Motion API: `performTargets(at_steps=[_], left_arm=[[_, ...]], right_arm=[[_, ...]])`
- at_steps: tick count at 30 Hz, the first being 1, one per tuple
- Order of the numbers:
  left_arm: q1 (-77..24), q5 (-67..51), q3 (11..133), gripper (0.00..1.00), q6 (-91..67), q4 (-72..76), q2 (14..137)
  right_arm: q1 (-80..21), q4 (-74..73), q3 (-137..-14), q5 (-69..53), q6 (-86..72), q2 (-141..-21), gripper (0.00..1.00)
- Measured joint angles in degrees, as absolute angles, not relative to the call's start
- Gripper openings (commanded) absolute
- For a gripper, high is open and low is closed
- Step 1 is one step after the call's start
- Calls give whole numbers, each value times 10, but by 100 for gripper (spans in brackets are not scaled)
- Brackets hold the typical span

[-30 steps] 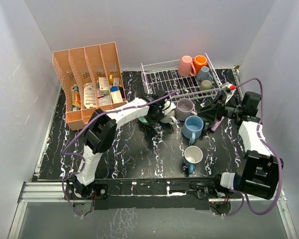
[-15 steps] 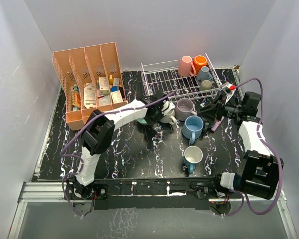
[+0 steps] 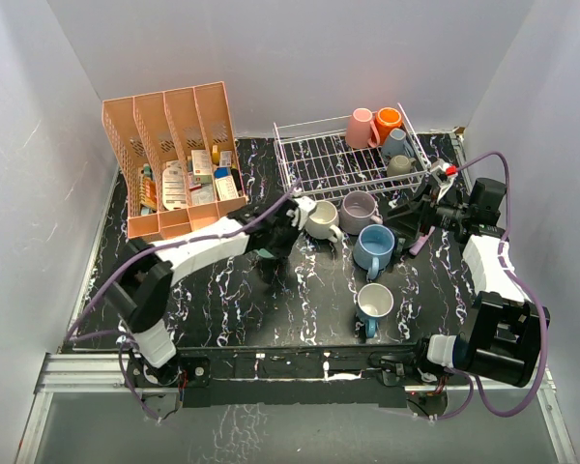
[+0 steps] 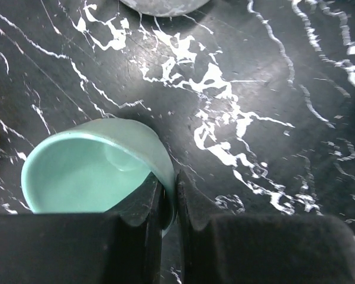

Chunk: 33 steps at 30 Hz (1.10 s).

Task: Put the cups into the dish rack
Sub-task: Pick up the cup at the center of the board.

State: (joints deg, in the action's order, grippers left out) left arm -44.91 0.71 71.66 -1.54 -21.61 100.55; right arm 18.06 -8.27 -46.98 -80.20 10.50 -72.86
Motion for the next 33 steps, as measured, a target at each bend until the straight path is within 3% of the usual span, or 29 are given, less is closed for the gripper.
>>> performTargets(at_steps=[15,24,33], left_arm=[[-391,-121,396,0,-315,166,684],[-387,-155,307,0,-494,401,670],[-387,-192,300,0,-652,621,727]], right_arm=[[181,-72,-457,-849,118,-728,48],[181,-70,-443,-880,137,-728,48],[181,-70,-440,-885,156,-728,49]])
